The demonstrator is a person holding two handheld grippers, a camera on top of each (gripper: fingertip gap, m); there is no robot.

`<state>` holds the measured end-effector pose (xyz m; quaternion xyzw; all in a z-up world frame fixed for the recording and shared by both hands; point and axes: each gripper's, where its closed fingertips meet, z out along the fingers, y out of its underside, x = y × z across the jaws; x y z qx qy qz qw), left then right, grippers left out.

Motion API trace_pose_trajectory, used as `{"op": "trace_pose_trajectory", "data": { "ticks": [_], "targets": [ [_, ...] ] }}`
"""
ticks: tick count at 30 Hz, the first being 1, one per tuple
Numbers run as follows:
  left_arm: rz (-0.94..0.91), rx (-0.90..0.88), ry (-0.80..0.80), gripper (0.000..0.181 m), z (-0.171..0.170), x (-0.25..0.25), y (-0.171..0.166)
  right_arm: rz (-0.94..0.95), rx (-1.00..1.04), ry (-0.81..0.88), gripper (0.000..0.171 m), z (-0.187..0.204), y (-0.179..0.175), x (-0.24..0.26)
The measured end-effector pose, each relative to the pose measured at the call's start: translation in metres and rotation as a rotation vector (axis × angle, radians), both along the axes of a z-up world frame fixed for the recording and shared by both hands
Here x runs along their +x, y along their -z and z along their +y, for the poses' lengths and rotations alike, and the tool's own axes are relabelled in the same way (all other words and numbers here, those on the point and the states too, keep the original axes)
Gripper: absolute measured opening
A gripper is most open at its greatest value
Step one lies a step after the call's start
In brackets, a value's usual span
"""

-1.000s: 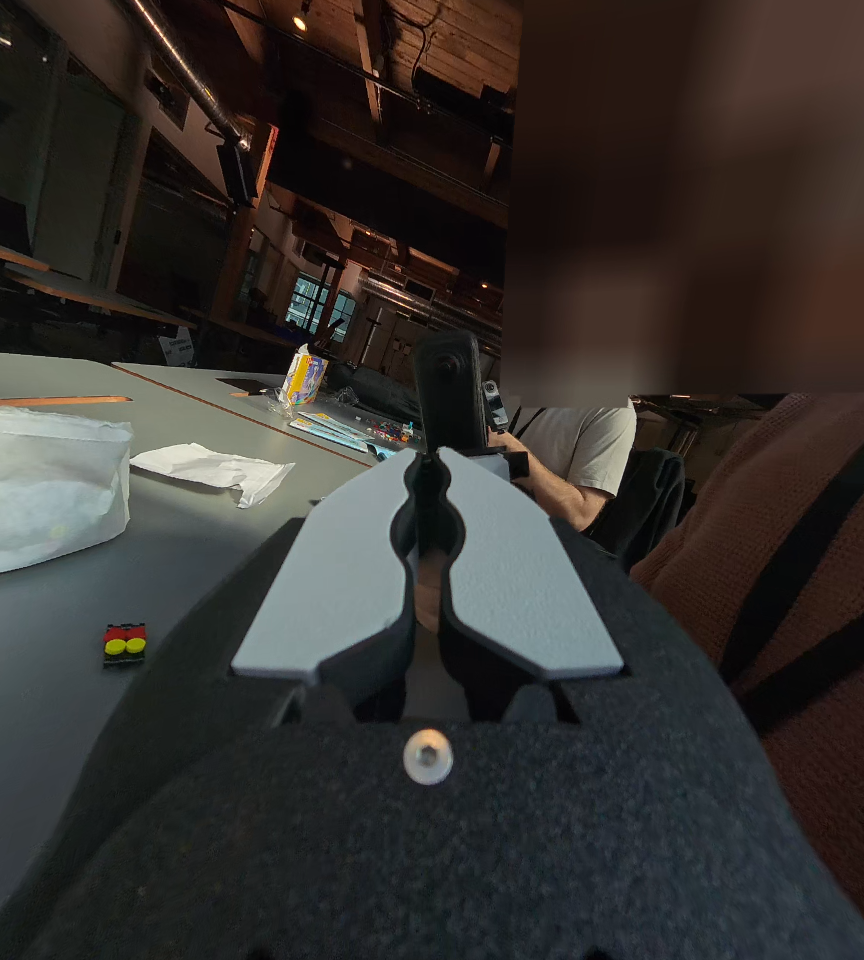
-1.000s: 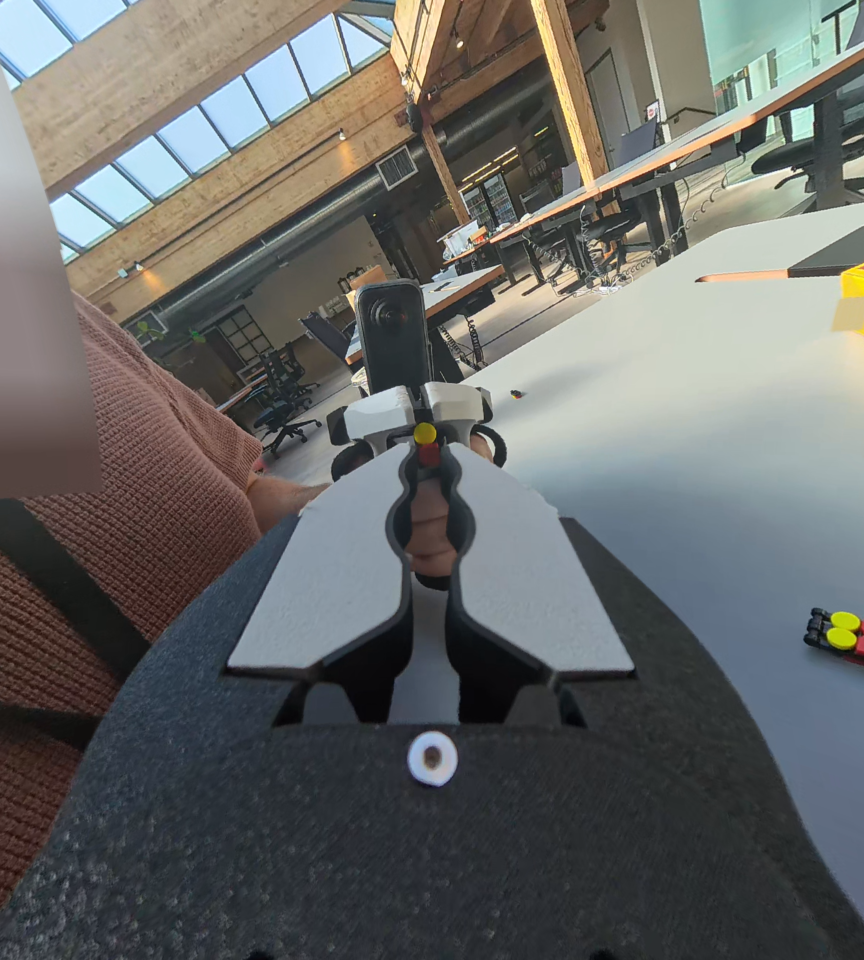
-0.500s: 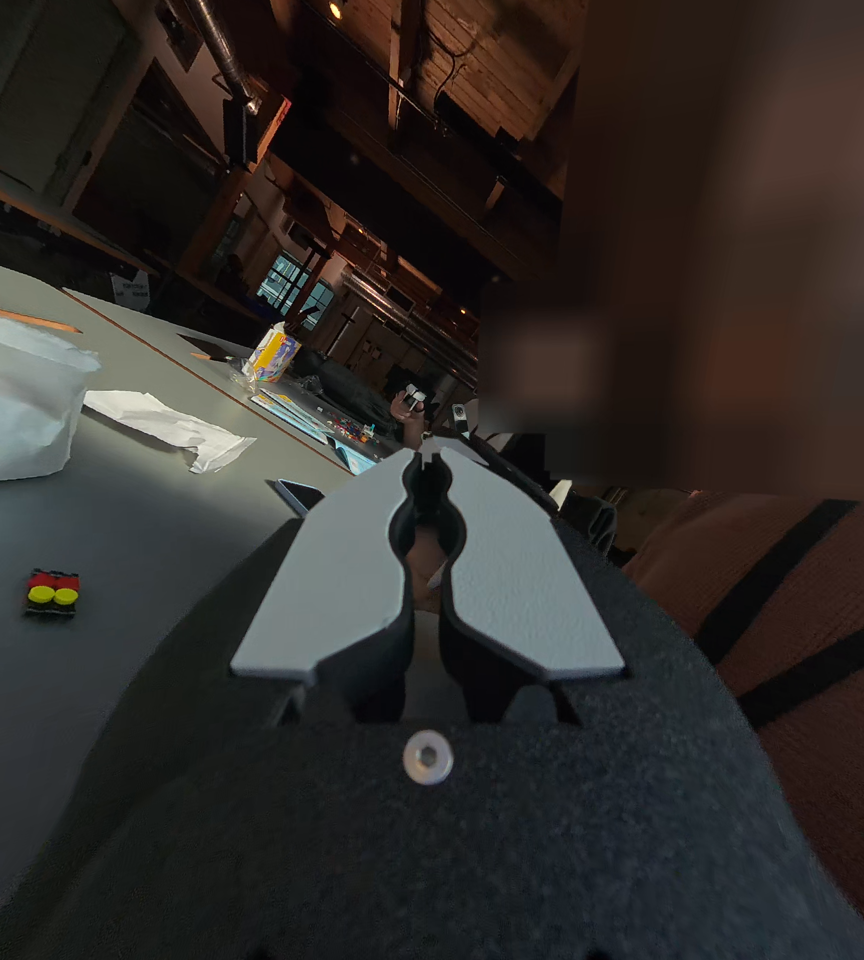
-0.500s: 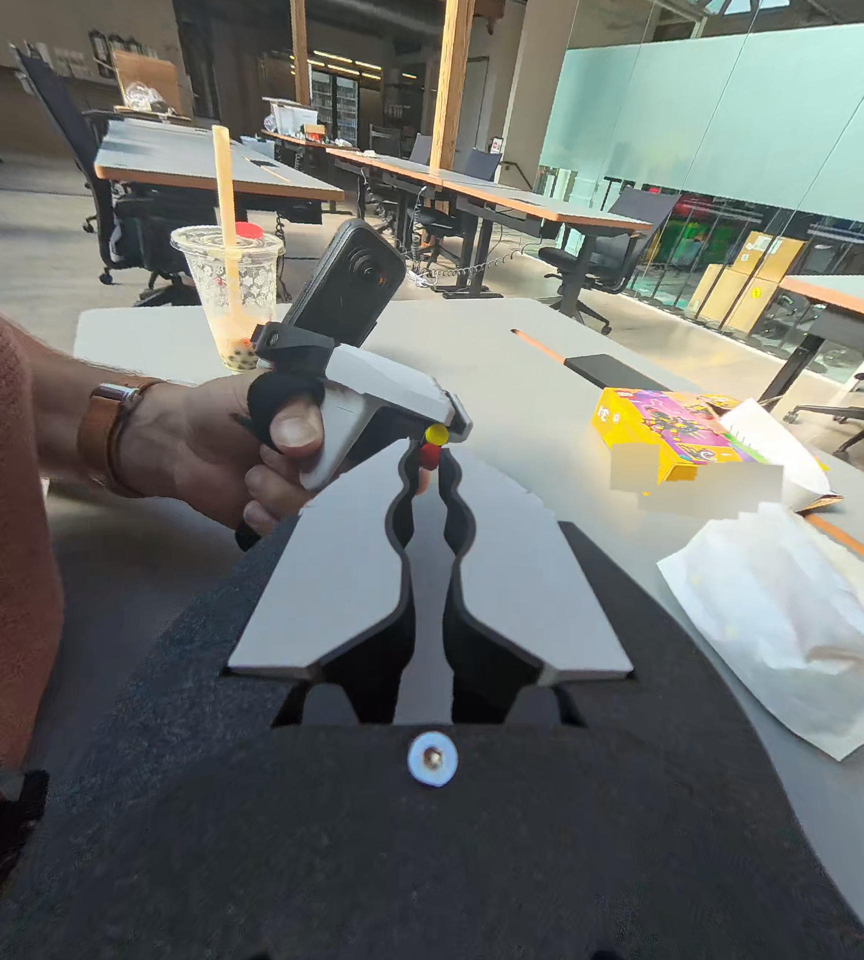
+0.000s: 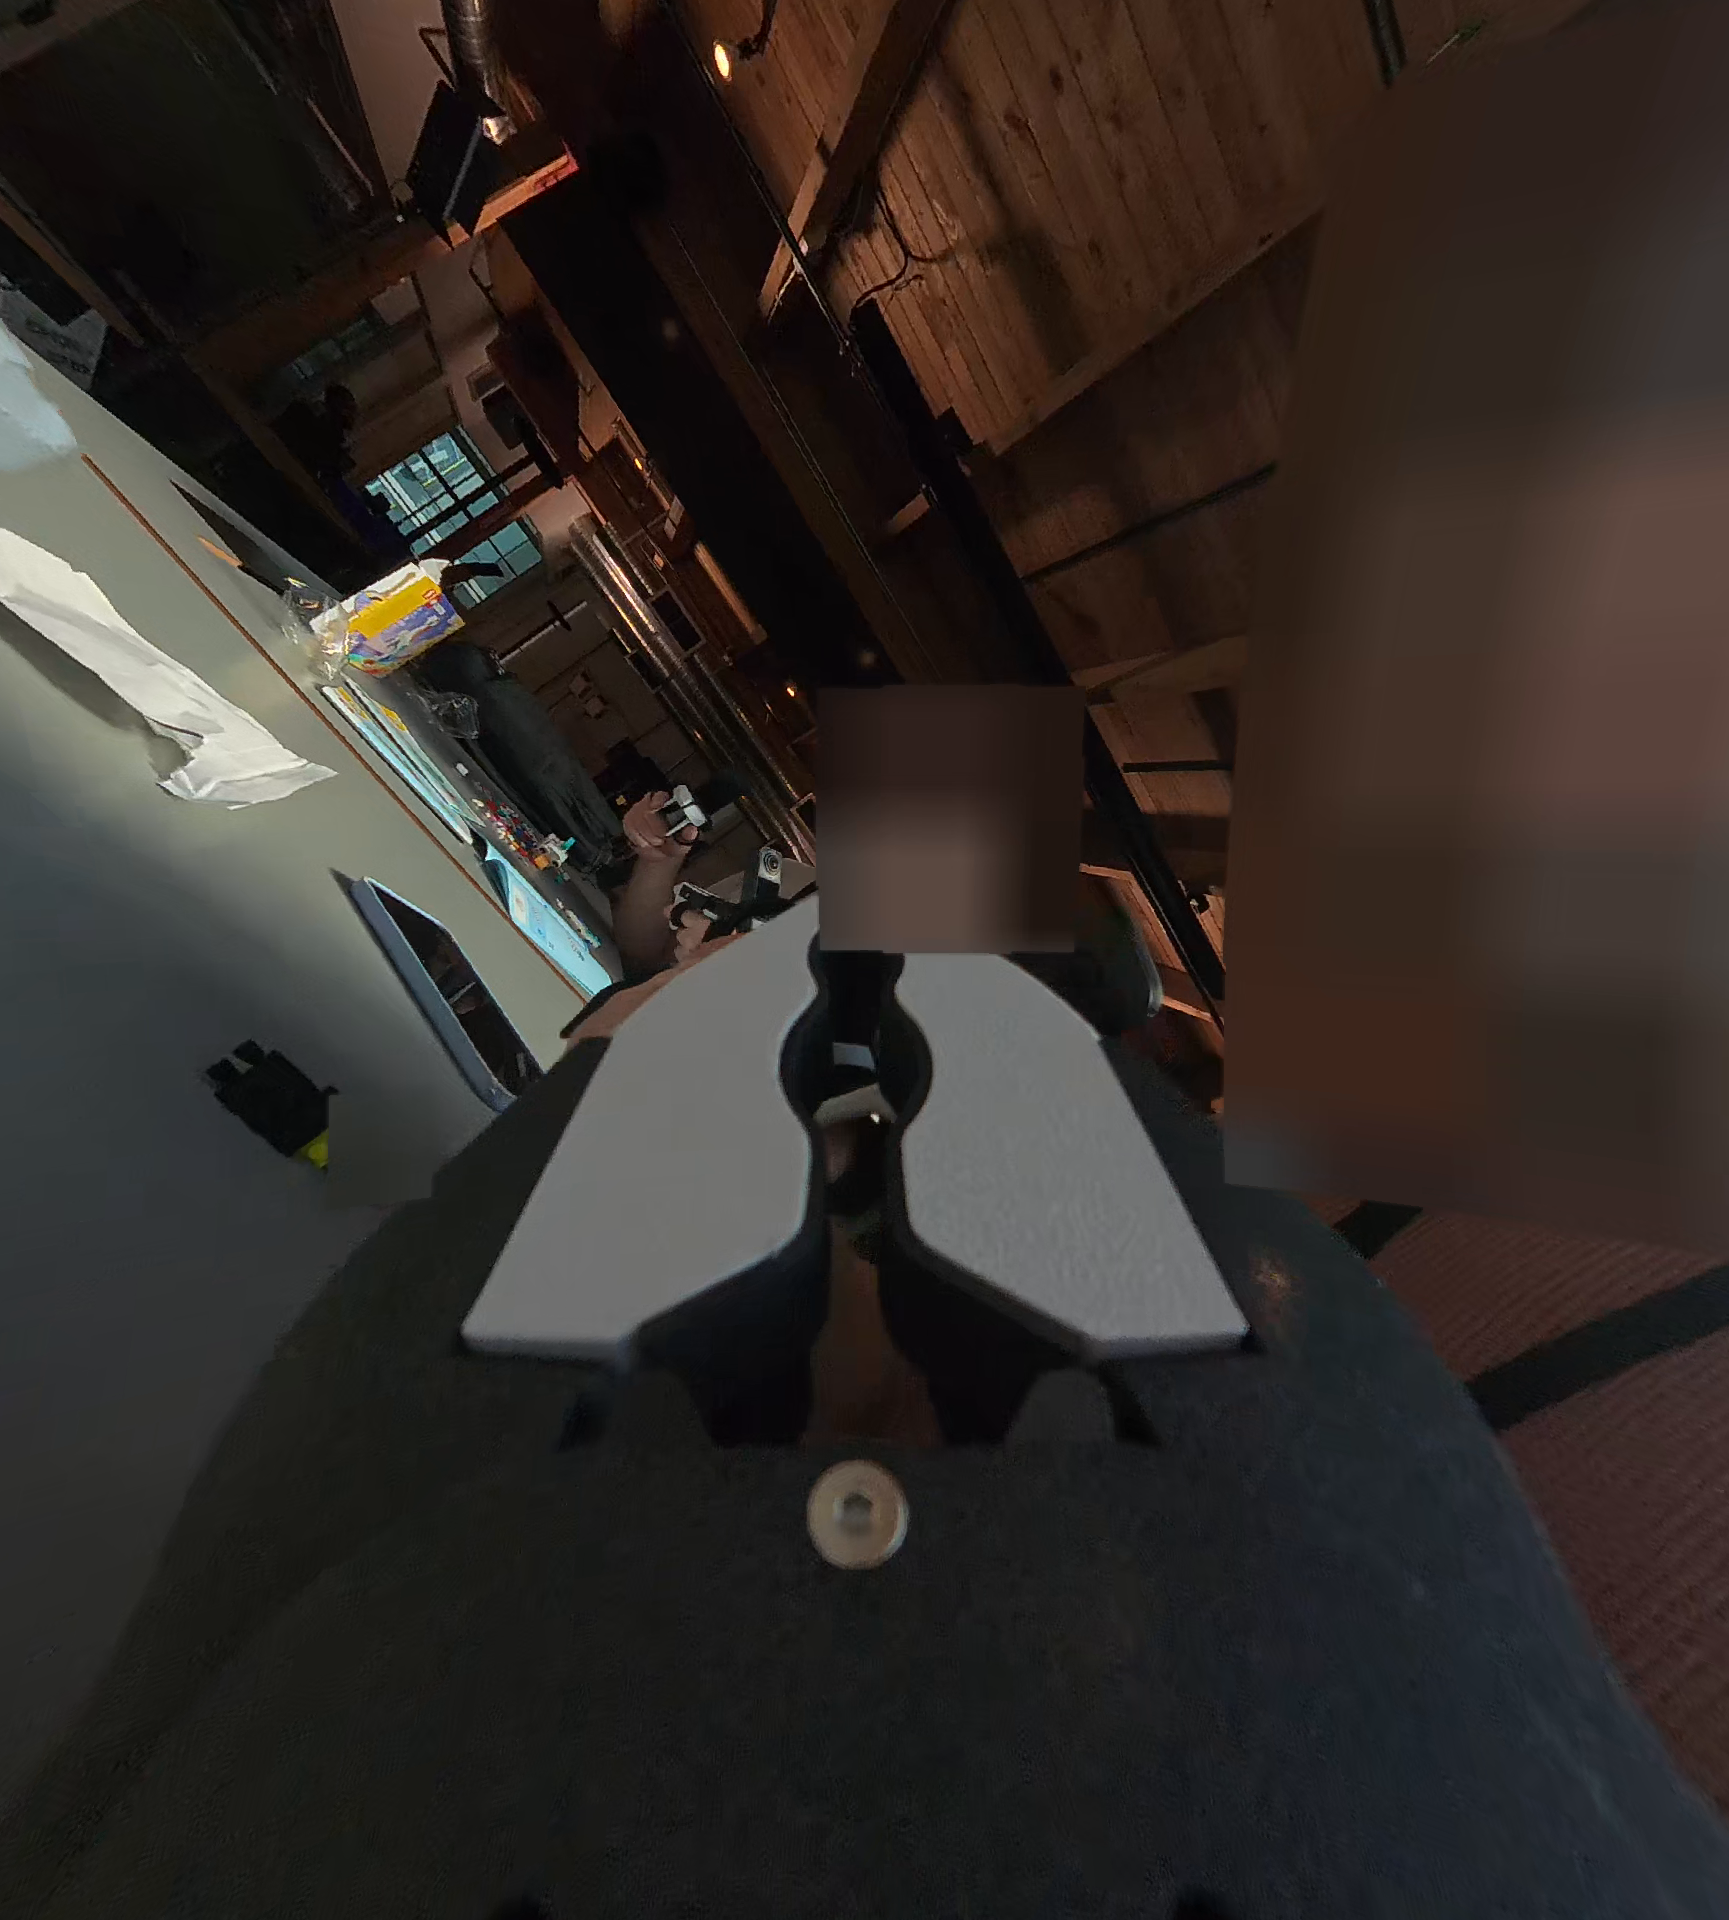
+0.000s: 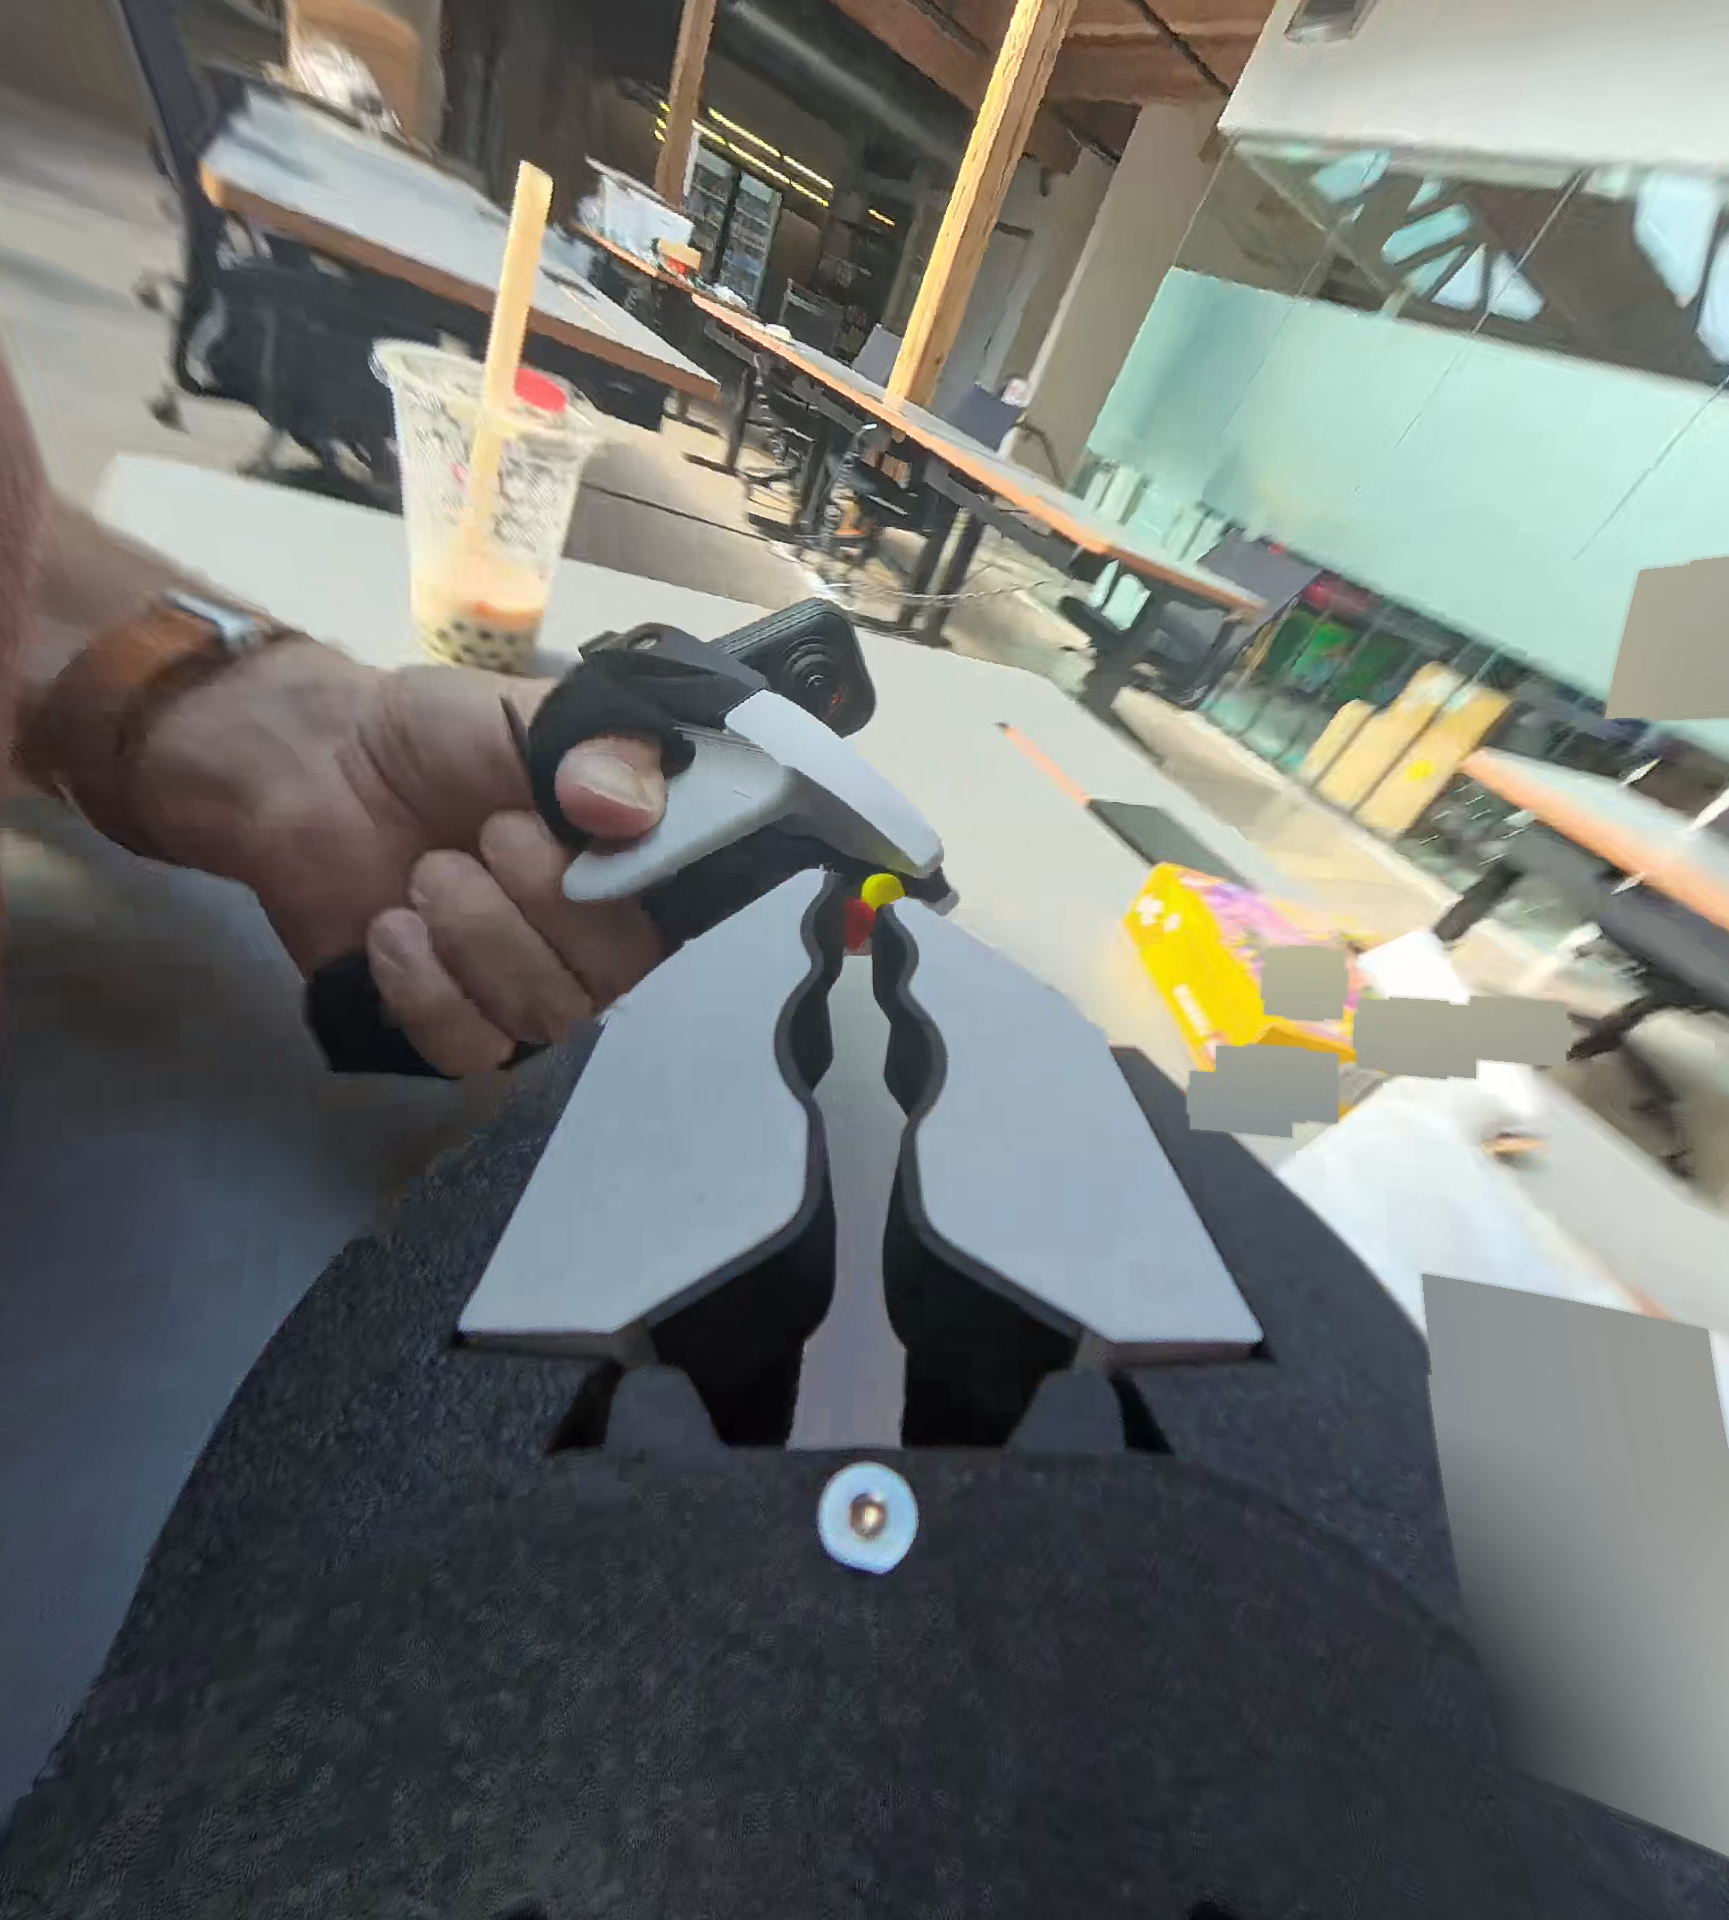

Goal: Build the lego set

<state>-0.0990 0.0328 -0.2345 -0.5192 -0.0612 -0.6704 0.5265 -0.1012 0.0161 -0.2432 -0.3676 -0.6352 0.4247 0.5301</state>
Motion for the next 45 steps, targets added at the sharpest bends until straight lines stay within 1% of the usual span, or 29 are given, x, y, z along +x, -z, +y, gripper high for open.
{"op": "trace_pose_trajectory", "data": {
  "ticks": [1, 2, 3, 4, 6, 7, 8, 9, 10, 12, 14, 15, 17, 19, 20, 22, 23, 26, 27, 29, 32, 35, 37, 39, 41, 42, 43, 45],
  "targets": [
    [0.049, 0.026, -0.019, 0.002, -0.001, 0.000, 0.000, -0.023, -0.223, -0.050, 0.004, 0.004, -0.001, 0.000],
    [0.116, 0.067, -0.030, 0.002, -0.003, 0.003, -0.002, -0.017, -0.378, -0.046, 0.000, 0.014, -0.002, 0.000],
    [0.200, 0.117, -0.048, 0.002, -0.006, 0.008, -0.005, -0.078, -0.530, -0.078, 0.000, 0.018, 0.005, -0.002],
    [0.271, 0.156, -0.066, 0.002, -0.008, 0.012, -0.009, -0.083, -0.644, -0.097, 0.000, 0.022, 0.007, -0.003],
    [0.304, 0.183, -0.130, 0.002, -0.004, 0.005, -0.017, -0.111, -0.737, -0.146, 0.000, 0.020, 0.009, -0.003],
    [0.318, 0.192, -0.155, 0.002, -0.002, -0.002, -0.018, -0.087, -0.768, -0.156, 0.000, 0.022, 0.004, -0.001],
    [0.326, 0.200, -0.160, 0.002, -0.002, -0.006, -0.017, -0.085, -0.763, -0.143, 0.000, 0.026, 0.003, 0.001],
    [0.313, 0.212, -0.155, 0.002, -0.002, -0.010, -0.019, -0.097, -0.746, -0.144, 0.009, 0.027, 0.003, 0.002],
    [0.282, 0.222, -0.154, 0.002, -0.002, -0.015, -0.022, -0.108, -0.733, -0.164, 0.012, 0.027, 0.001, 0.006],
    [0.222, 0.201, -0.159, 0.002, 0.004, -0.028, -0.024, -0.094, -0.696, -0.178, 0.015, 0.029, -0.007, 0.014],
    [0.281, 0.145, -0.155, 0.002, 0.013, -0.032, -0.012, -0.101, -0.621, -0.035, 0.019, 0.054, -0.009, 0.023],
    [0.360, 0.117, -0.162, 0.002, 0.018, -0.033, -0.004, -0.110, -0.577, 0.068, 0.019, 0.072, -0.004, 0.031],
    [0.606, 0.037, -0.136, 0.002, 0.031, -0.032, 0.025, -0.198, -0.501, 0.223, 0.019, 0.098, 0.016, 0.050],
    [0.854, -0.024, -0.006, 0.002, 0.037, -0.023, 0.054, -0.353, -0.443, 0.312, 0.019, 0.112, 0.043, 0.065],
    [1.001, -0.035, 0.068, 0.002, 0.038, -0.018, 0.070, -0.419, -0.419, 0.346, 0.019, 0.116, 0.055, 0.072],
    [1.327, -0.033, 0.169, 0.002, 0.042, -0.017, 0.101, -0.522, -0.400, 0.367, 0.018, 0.117, 0.075, 0.079],
    [1.432, -0.026, 0.209, 0.002, 0.043, -0.017, 0.110, -0.554, -0.390, 0.374, 0.018, 0.116, 0.083, 0.081],
    [1.566, -0.032, 0.291, 0.002, 0.047, -0.014, 0.128, -0.618, -0.350, 0.384, 0.019, 0.112, 0.100, 0.087],
    [1.590, -0.032, 0.285, 0.005, 0.050, -0.014, 0.131, -0.624, -0.344, 0.379, 0.020, 0.111, 0.103, 0.089],
    [1.586, -0.005, 0.271, 0.020, 0.052, -0.012, 0.130, -0.656, -0.362, 0.338, 0.021, 0.102, 0.108, 0.092],
    [1.526, 0.053, 0.204, 0.037, 0.053, -0.012, 0.115, -0.665, -0.382, 0.294, 0.022, 0.090, 0.110, 0.091],
    [1.505, 0.079, 0.115, 0.037, 0.056, -0.027, 0.104, -0.684, -0.355, 0.344, 0.024, 0.092, 0.118, 0.085],
    [1.505, 0.013, 0.075, 0.036, 0.057, -0.041, 0.108, -0.719, -0.356, 0.361, 0.026, 0.088, 0.125, 0.081],
    [1.454, -0.009, 0.070, 0.035, 0.052, -0.038, 0.109, -0.730, -0.344, 0.409, 0.028, 0.088, 0.132, 0.076],
    [1.416, 0.050, 0.052, 0.035, 0.048, -0.026, 0.105, -0.764, -0.327, 0.448, 0.031, 0.088, 0.143, 0.073],
    [1.430, 0.081, 0.035, 0.034, 0.048, -0.022, 0.104, -0.740, -0.333, 0.446, 0.017, 0.087, 0.141, 0.069],
    [1.452, 0.110, 0.017, 0.034, 0.050, -0.018, 0.102, -0.744, -0.325, 0.451, 0.008, 0.088, 0.142, 0.068],
    [1.469, 0.188, 0.001, 0.033, 0.054, -0.008, 0.096, -0.726, -0.338, 0.457, 0.008, 0.093, 0.139, 0.068]
  ]
}}
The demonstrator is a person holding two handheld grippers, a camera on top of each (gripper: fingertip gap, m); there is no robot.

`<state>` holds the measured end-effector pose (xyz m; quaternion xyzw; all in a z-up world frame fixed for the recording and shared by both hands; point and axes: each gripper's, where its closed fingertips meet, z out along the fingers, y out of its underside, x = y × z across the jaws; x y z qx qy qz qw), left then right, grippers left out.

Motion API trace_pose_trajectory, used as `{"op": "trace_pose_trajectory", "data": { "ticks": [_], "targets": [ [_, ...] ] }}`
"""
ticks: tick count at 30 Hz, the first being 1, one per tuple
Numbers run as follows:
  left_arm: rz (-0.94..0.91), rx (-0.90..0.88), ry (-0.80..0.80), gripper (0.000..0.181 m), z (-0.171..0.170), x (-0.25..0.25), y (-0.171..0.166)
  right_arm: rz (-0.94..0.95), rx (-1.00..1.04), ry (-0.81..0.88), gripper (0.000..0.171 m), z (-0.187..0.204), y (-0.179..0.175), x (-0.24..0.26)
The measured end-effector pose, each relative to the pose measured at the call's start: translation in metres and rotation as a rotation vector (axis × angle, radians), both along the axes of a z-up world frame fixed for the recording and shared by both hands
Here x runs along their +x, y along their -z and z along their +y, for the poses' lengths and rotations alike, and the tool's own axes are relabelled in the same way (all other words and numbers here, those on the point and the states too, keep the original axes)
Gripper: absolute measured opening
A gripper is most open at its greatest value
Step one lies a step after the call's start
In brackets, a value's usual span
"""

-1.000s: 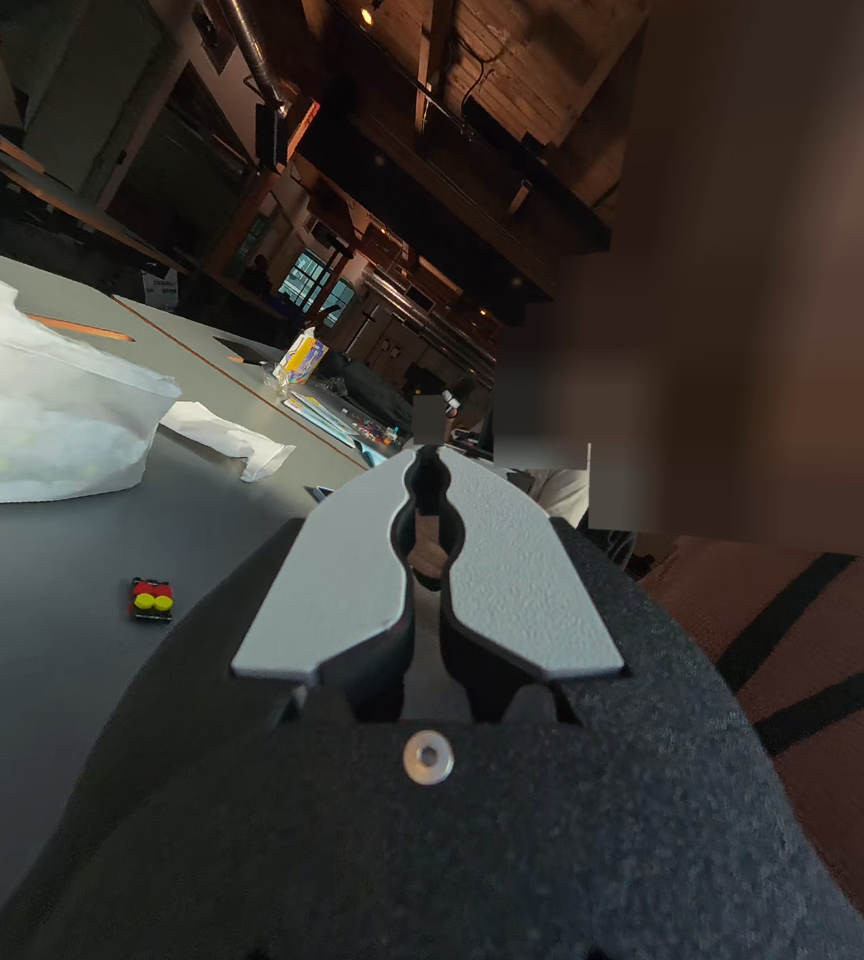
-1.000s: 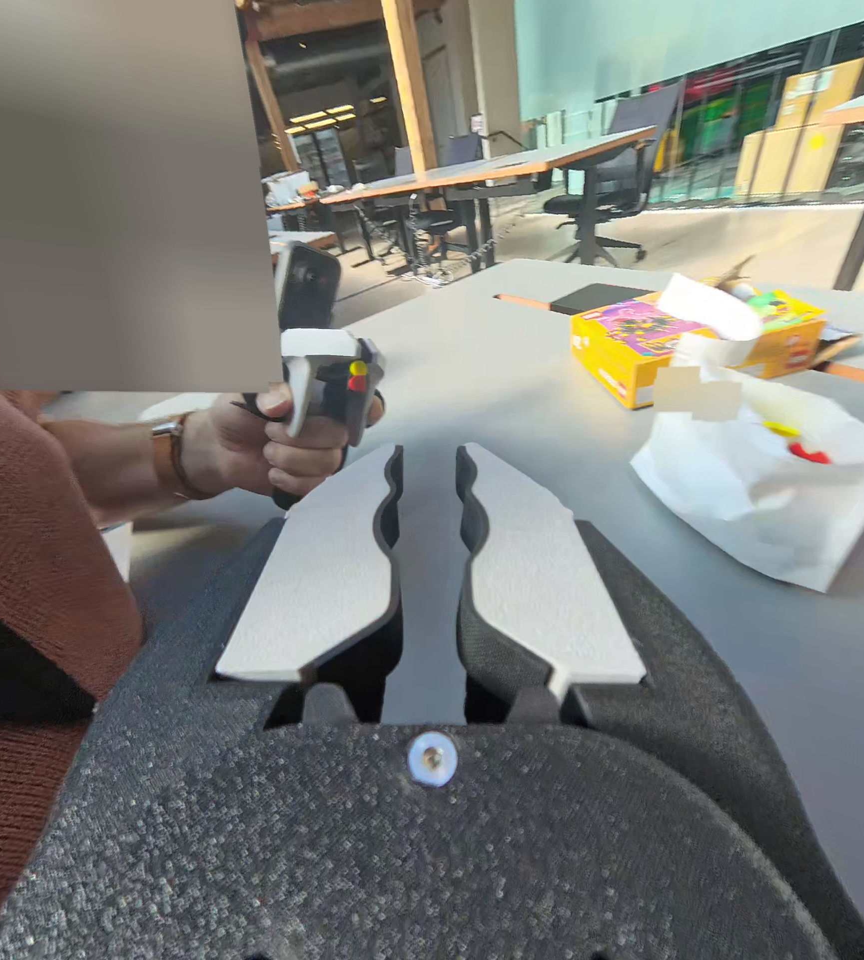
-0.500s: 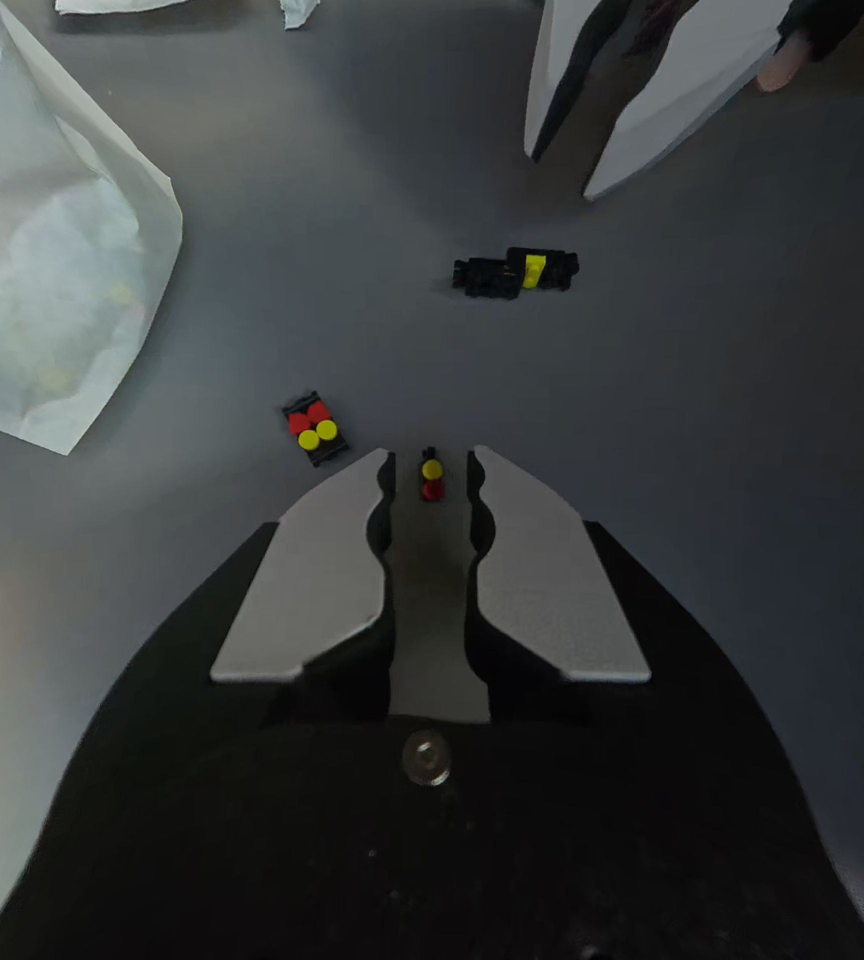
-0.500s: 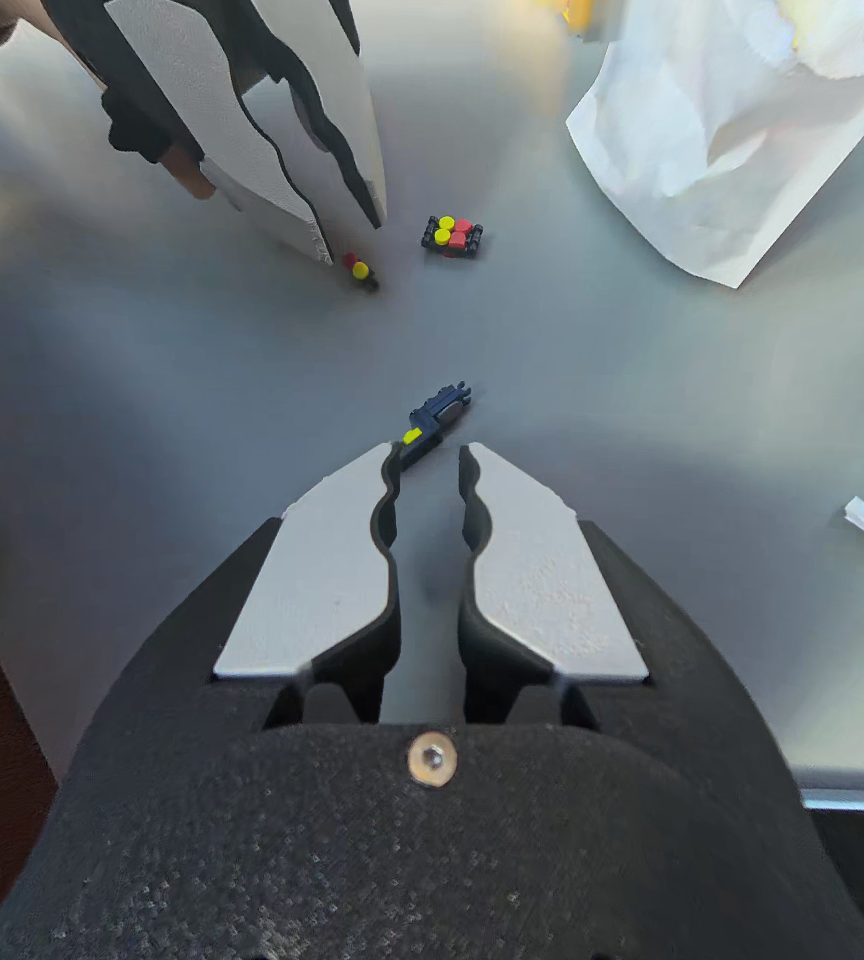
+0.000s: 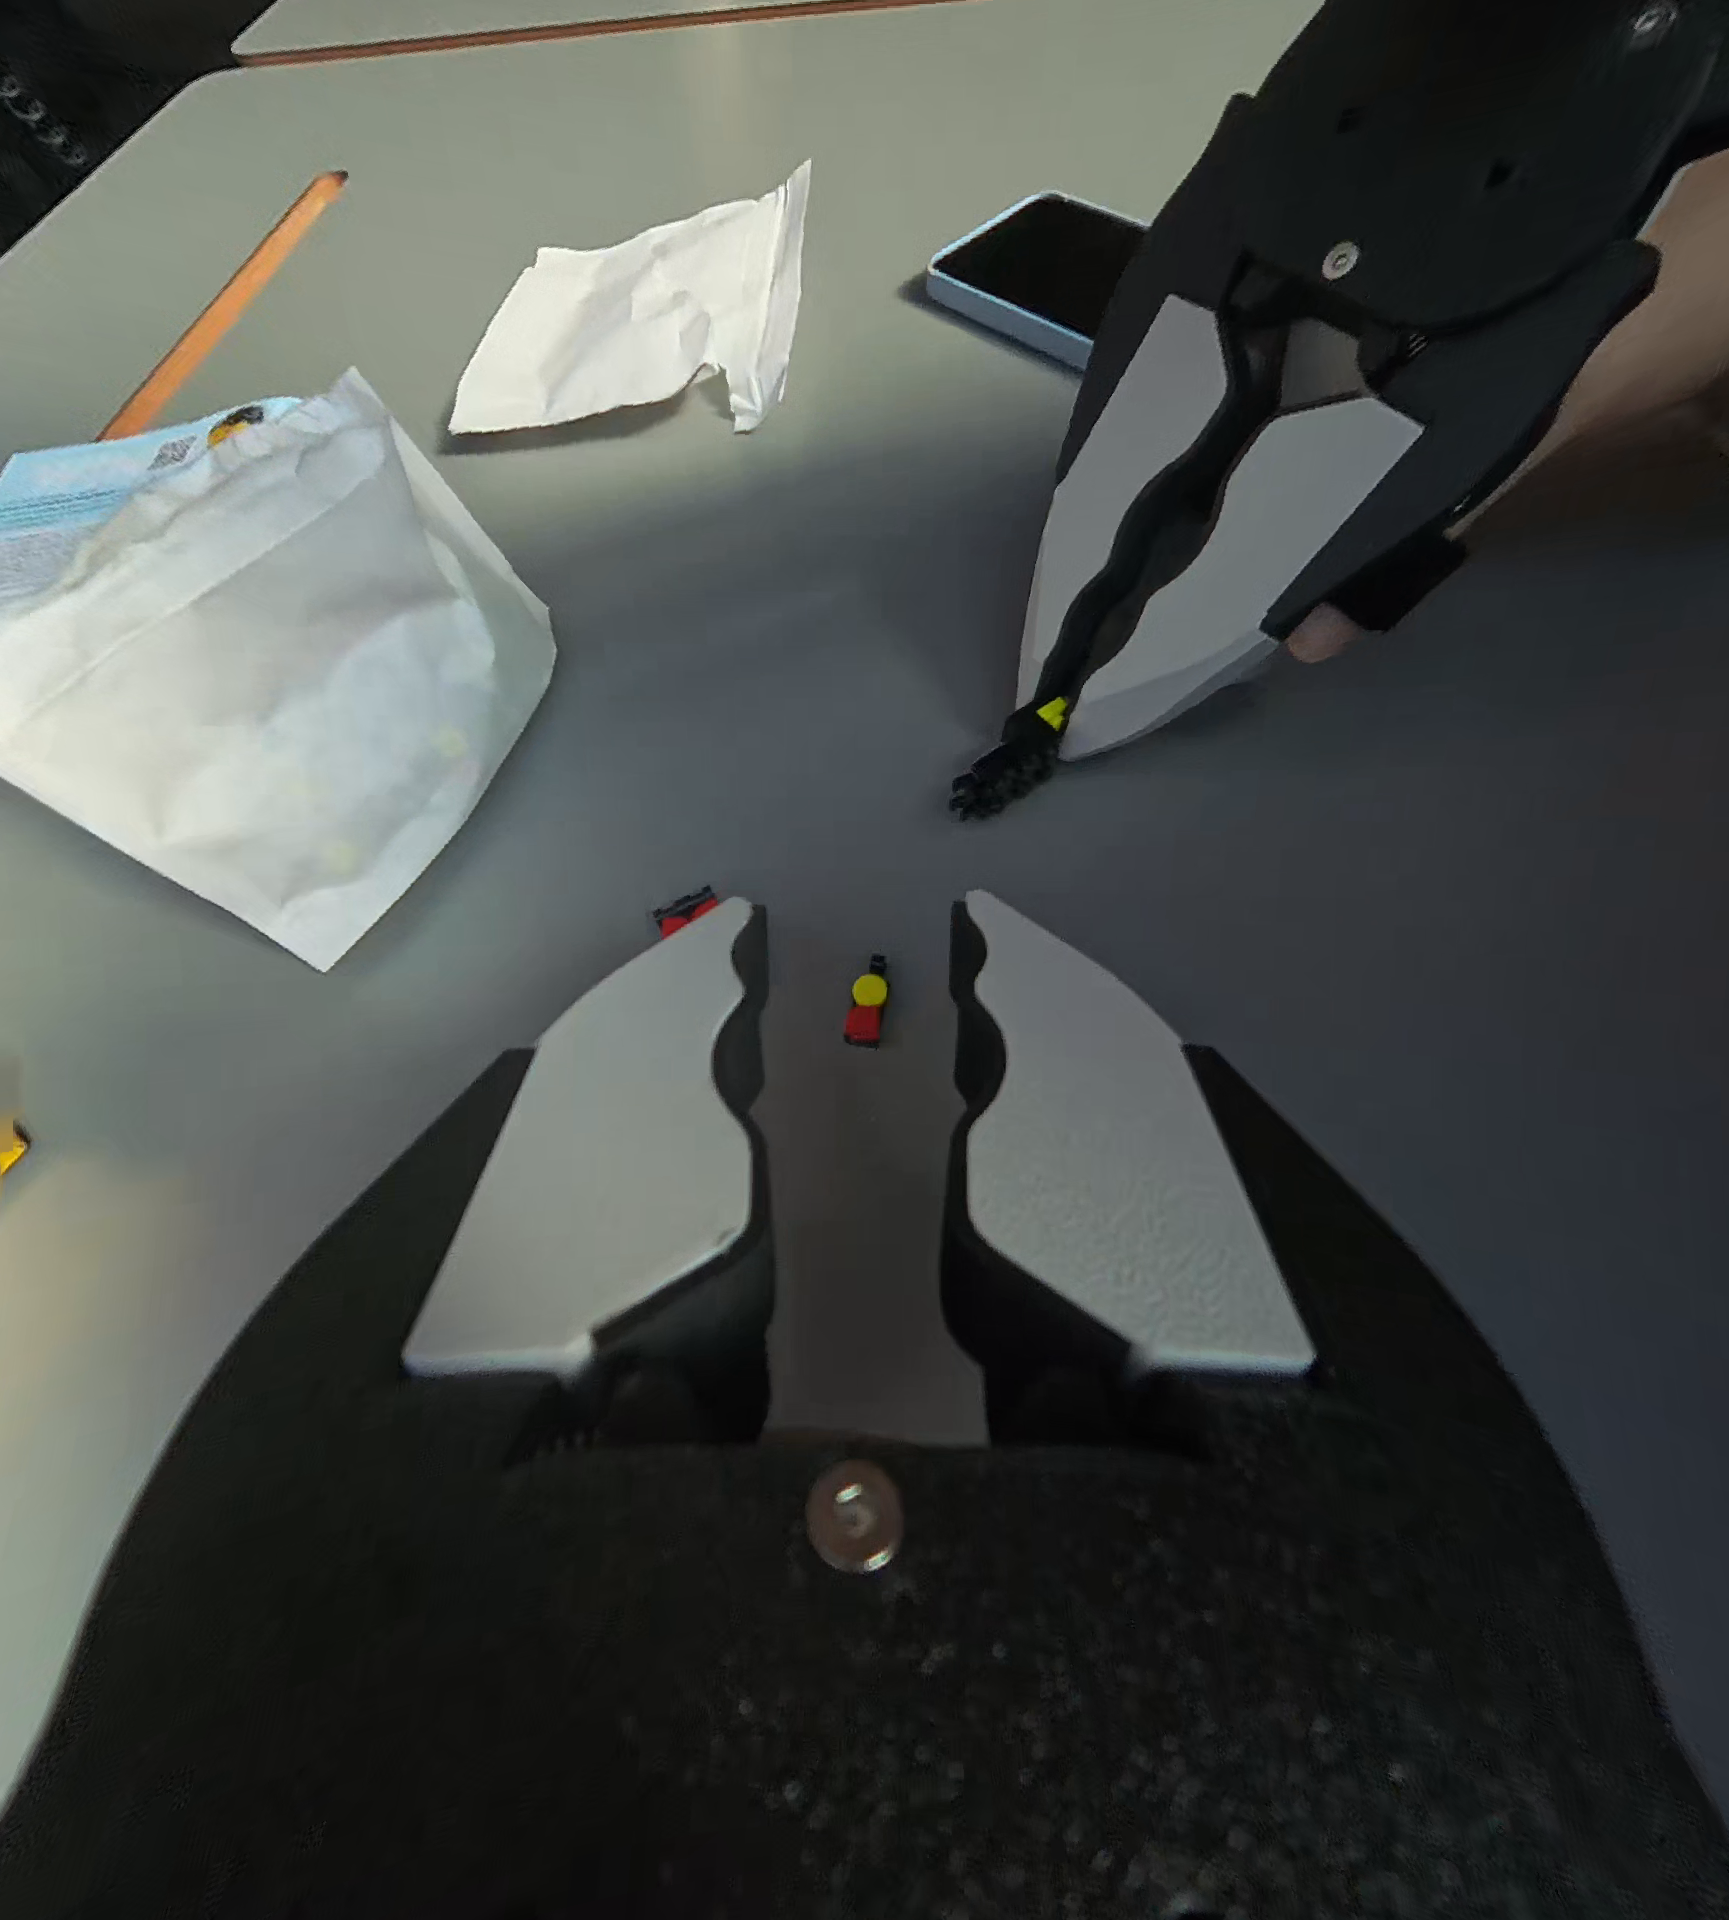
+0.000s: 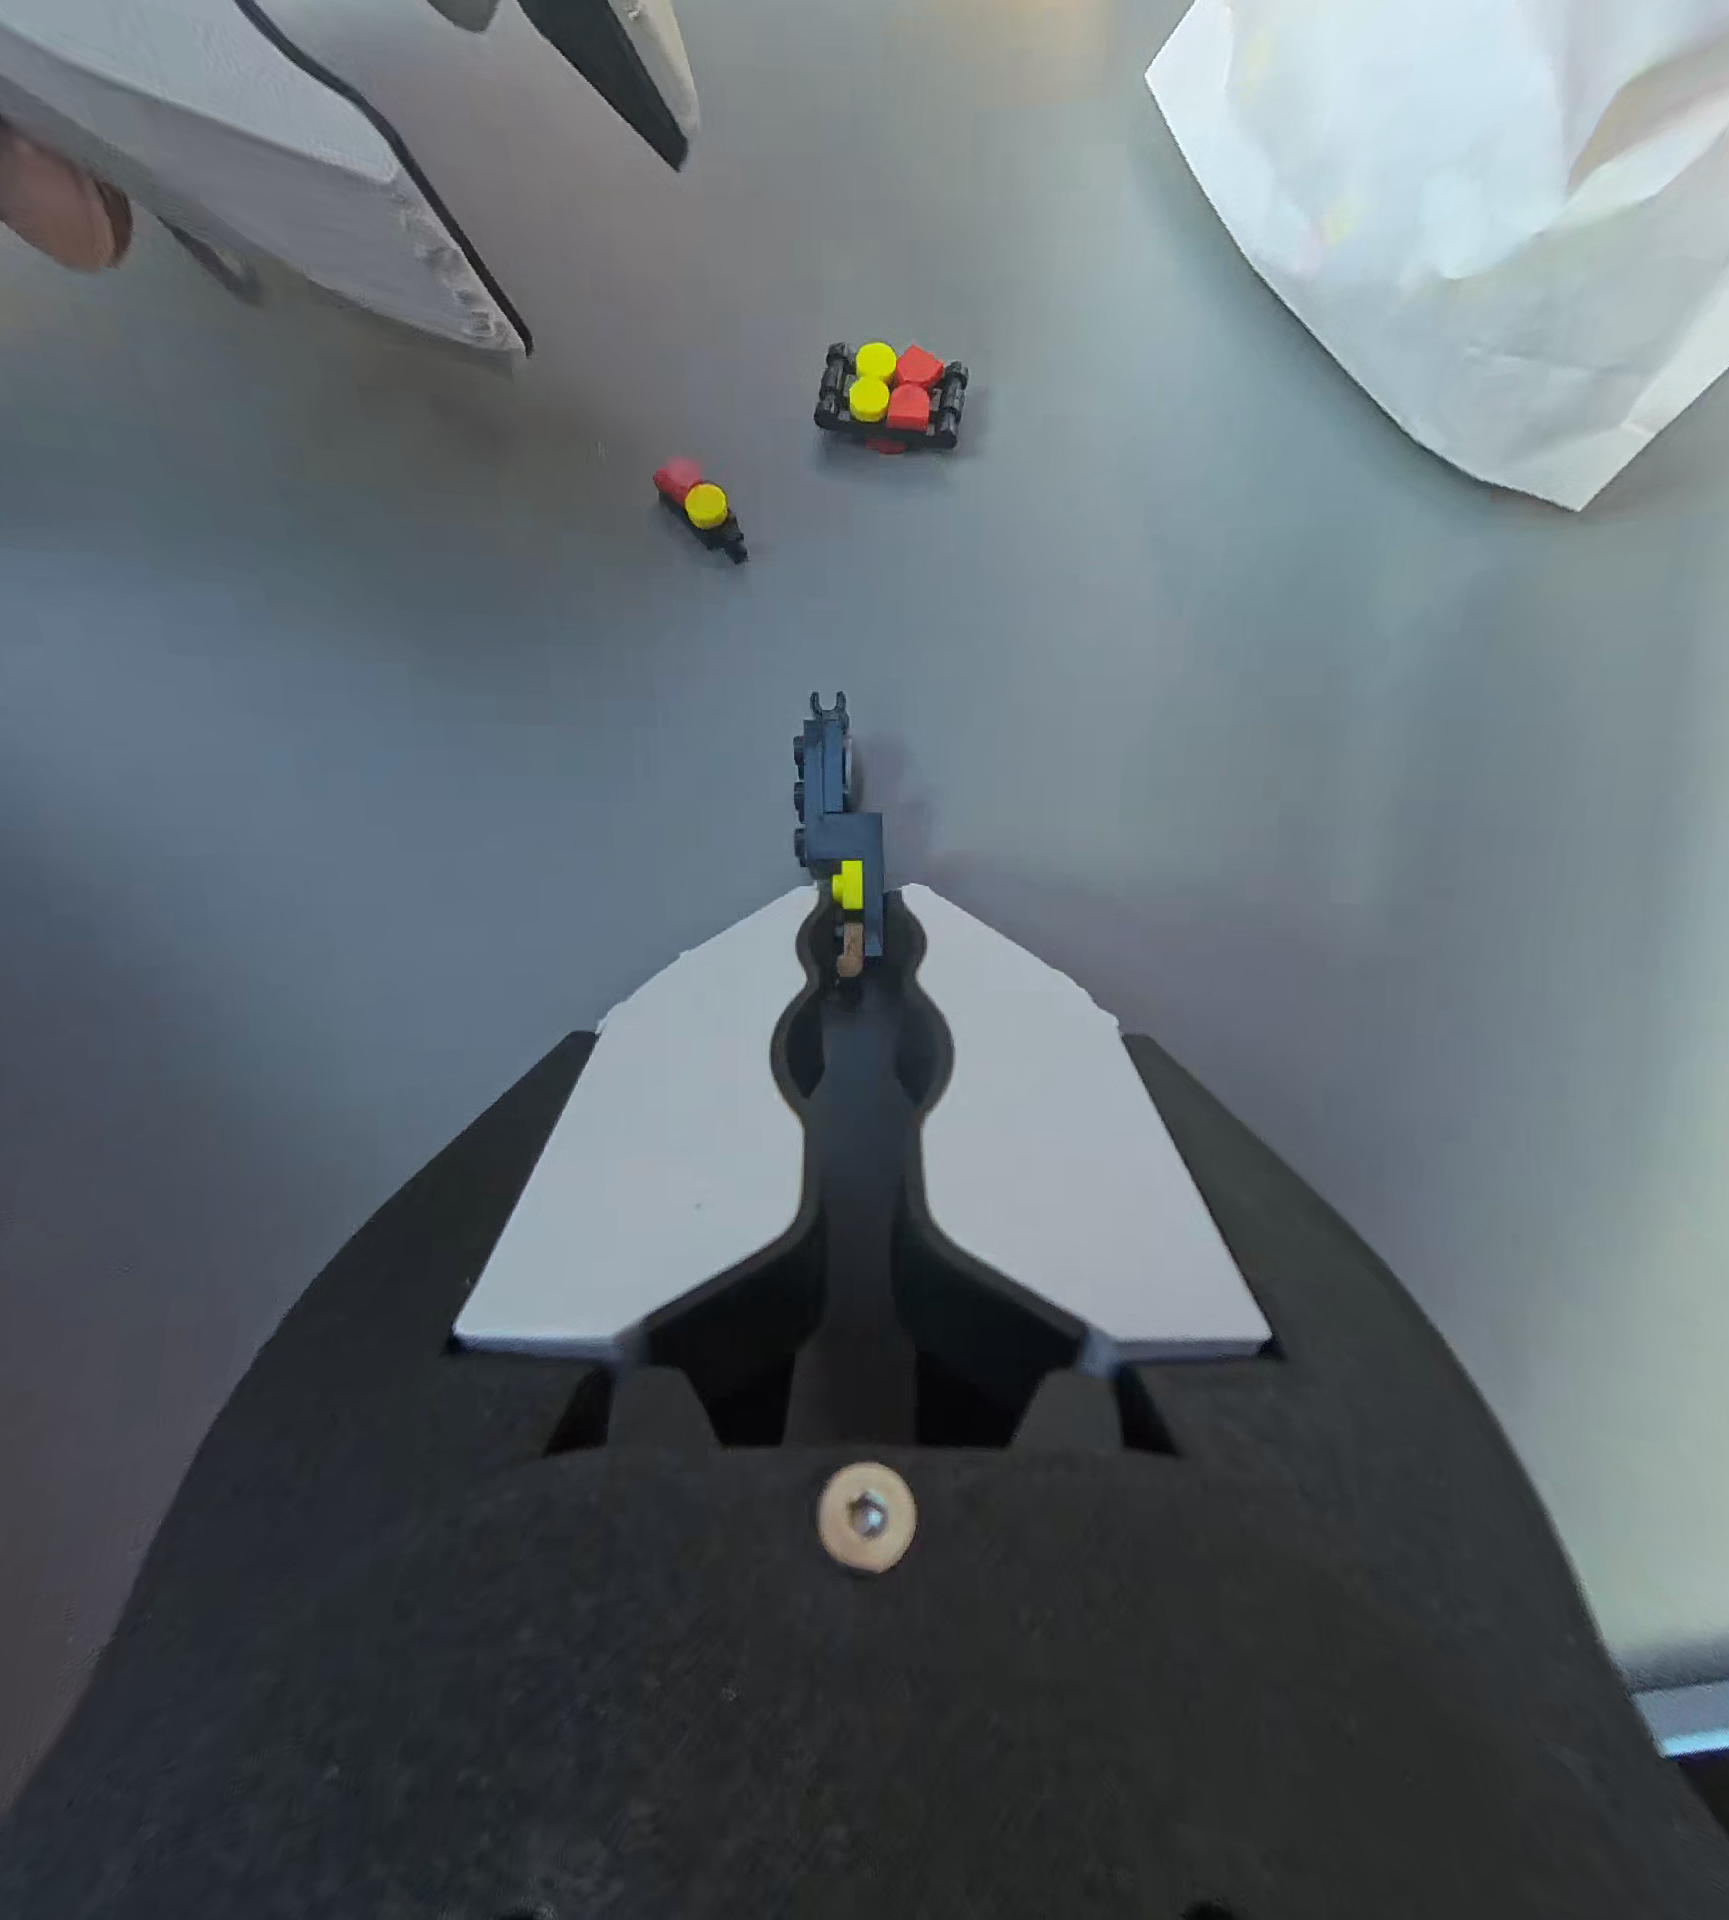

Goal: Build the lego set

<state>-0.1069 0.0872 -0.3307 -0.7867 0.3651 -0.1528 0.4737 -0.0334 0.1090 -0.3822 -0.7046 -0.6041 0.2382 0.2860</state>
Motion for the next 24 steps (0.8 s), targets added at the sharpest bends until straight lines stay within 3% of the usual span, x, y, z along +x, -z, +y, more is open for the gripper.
{"op": "trace_pose_trajectory", "data": {
  "ticks": [4, 6, 11, 14, 19, 24],
  "targets": [
    [-0.059, 0.087, 0.135, 0.033, 0.001, 0.032, -0.016, 0.279, -0.125, -0.047, 0.008, -0.005, -0.039, -0.004],
    [-0.079, 0.184, 0.145, 0.033, 0.004, 0.040, -0.029, 0.344, 0.027, -0.046, 0.008, 0.001, -0.062, 0.000],
    [-0.165, 0.341, 0.145, 0.026, 0.002, 0.047, -0.054, 0.275, 0.324, -0.113, 0.008, -0.007, -0.085, 0.004],
    [-0.200, 0.321, 0.158, 0.021, 0.001, 0.051, -0.056, 0.288, 0.243, -0.121, 0.008, -0.015, -0.086, 0.001],
    [-0.258, 0.291, 0.200, 0.021, -0.005, 0.057, -0.063, 0.381, -0.091, -0.098, 0.008, -0.023, -0.088, 0.000],
    [-0.291, 0.278, 0.197, 0.021, -0.005, 0.057, -0.063, 0.391, -0.120, -0.107, 0.008, -0.026, -0.091, 0.002]
  ]
}}
